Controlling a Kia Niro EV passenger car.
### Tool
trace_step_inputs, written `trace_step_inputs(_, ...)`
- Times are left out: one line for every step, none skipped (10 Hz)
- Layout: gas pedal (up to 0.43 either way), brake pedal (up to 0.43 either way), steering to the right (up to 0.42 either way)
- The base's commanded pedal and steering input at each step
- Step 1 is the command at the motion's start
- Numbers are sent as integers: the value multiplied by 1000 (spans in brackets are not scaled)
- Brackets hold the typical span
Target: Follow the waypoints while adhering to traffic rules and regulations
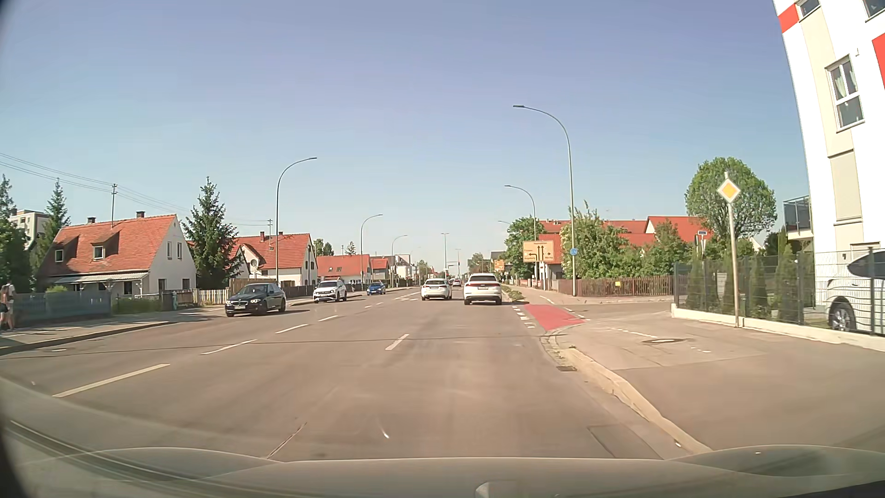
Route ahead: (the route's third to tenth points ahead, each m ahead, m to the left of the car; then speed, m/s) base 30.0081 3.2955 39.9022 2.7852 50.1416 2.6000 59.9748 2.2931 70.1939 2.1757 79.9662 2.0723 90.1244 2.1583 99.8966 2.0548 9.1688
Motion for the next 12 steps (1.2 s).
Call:
trace_step_inputs(79, 0, 5)
trace_step_inputs(67, 0, 6)
trace_step_inputs(67, 0, 6)
trace_step_inputs(87, 0, 11)
trace_step_inputs(98, 0, 12)
trace_step_inputs(98, 0, 9)
trace_step_inputs(98, 0, 5)
trace_step_inputs(118, 0, 4)
trace_step_inputs(118, 0, 4)
trace_step_inputs(118, 0, 4)
trace_step_inputs(118, 0, 4)
trace_step_inputs(118, 0, 2)
